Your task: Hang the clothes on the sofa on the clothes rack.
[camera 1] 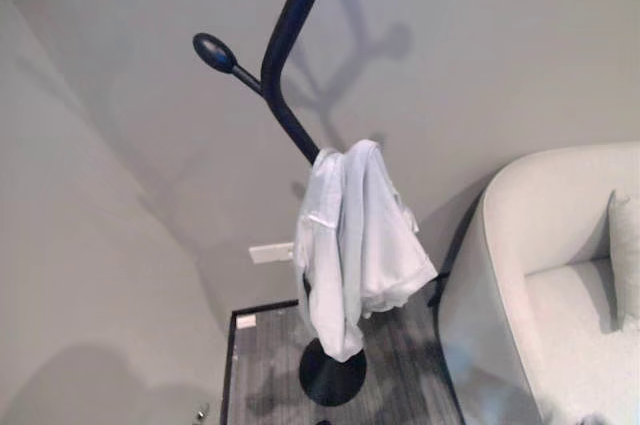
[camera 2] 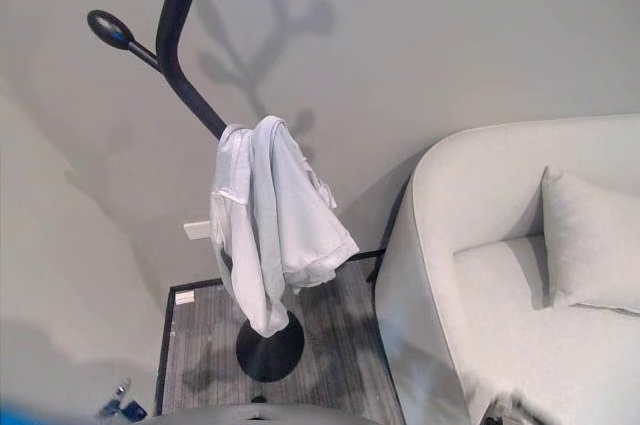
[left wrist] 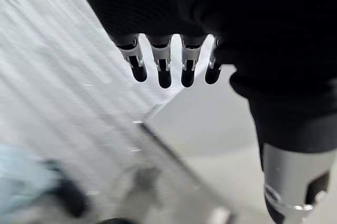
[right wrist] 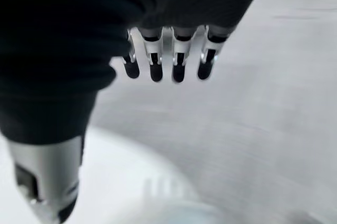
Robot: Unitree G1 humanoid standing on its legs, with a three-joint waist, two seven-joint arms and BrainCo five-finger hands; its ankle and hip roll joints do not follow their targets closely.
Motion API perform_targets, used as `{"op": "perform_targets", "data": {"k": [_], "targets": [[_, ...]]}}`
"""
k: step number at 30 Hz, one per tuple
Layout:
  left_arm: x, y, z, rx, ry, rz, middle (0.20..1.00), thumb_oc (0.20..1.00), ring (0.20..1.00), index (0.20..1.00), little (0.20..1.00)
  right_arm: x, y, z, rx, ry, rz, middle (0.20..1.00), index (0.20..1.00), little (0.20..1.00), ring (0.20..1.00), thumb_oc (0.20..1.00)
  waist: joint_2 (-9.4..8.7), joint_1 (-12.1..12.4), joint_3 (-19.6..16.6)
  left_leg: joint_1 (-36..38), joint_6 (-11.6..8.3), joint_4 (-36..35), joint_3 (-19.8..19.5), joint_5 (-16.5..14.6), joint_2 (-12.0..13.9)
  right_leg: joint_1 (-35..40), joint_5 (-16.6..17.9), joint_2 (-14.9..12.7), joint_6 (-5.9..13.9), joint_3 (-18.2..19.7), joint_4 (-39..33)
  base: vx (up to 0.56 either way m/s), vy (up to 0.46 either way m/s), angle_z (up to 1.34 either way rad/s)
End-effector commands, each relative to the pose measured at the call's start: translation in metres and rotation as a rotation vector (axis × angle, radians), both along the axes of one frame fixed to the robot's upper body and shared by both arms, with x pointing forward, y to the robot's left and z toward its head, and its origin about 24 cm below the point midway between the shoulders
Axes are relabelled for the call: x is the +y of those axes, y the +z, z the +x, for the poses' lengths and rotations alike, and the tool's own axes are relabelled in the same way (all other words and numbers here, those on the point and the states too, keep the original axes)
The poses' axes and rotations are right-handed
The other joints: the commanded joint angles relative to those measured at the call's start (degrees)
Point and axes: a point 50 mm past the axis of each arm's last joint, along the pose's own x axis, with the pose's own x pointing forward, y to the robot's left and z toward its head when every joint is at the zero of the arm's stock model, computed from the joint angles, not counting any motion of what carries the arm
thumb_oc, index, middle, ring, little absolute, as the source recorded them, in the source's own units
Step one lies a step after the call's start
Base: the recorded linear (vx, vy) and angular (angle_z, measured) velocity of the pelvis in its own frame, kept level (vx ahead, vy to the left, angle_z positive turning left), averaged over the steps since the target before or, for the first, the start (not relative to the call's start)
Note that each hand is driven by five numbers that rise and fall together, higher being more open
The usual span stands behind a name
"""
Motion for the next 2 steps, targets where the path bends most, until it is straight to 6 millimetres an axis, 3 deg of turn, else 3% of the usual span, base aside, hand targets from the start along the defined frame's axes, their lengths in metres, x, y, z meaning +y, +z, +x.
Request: {"op": "perform_targets", "data": {"k": [1, 2], "targets": [[-0.0100, -0.0023, 0.0099, -0.052, 0.012, -0.053, 1.000, 1.000, 1.000, 1.000, 1.000, 0.0043, -0.0014, 0.0207, -0.197, -0.374, -0.065, 1.000, 1.000, 1.000, 1.000, 1.000, -1.08, 0.9, 1.1, 3.2, -1.63, 0.3, 0.3, -6.8, 1.1, -1.1, 7.6, -1.6, 1.29, -4.4, -2.7, 0.02, 0.017, 0.05], [-0.0159, -0.0042, 0.0080, -0.048, 0.006, -0.074, 1.000, 1.000, 1.000, 1.000, 1.000, 0.0126, -0.0040, 0.0206, -0.182, -0.369, -0.038, 1.000, 1.000, 1.000, 1.000, 1.000, -1.00, 0.9, 1.1, 3.2, -1.67, 0.3, 0.4, -6.9, 1.1, -1.1, 7.7, -1.6, 1.32, -4.4, -2.7, 0.00, 0.013, 0.10]]}}
